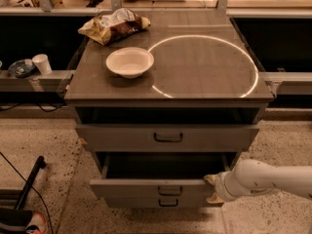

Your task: Open middle drawer

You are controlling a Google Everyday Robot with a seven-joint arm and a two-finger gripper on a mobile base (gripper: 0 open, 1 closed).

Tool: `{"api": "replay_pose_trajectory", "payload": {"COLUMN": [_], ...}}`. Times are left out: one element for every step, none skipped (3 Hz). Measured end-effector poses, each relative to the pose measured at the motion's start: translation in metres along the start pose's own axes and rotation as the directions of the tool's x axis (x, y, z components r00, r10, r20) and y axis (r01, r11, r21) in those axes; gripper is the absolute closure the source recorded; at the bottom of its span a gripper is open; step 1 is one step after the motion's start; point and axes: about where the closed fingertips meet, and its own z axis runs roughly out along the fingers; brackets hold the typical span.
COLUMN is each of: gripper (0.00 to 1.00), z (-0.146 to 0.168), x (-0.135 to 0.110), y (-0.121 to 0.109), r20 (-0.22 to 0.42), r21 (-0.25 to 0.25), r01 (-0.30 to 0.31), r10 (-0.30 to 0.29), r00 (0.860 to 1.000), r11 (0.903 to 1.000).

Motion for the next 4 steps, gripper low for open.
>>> {"api": "replay_pose_trajectory", "payload": {"gripper": [0.68,0.65,0.42,0.19], "z": [-0.011,-0.021,-0.021,-0.021], "x": [-0.004,-0.008,-0.008,-0.008], "y": [0.024,0.045,0.045,0.045], "r20": [-0.008,-0.015,-0.015,-0.015], "r21": [-0.023,-0.039,-0.039,-0.039], "r01": [0.018,0.033,0.033,0.033], "r10": [-0.018,-0.034,-0.034,-0.034], "r00": [1.000,0.999,0.999,0.999], "r11": [0.9996,0.9987,0.9987,0.9987]}}
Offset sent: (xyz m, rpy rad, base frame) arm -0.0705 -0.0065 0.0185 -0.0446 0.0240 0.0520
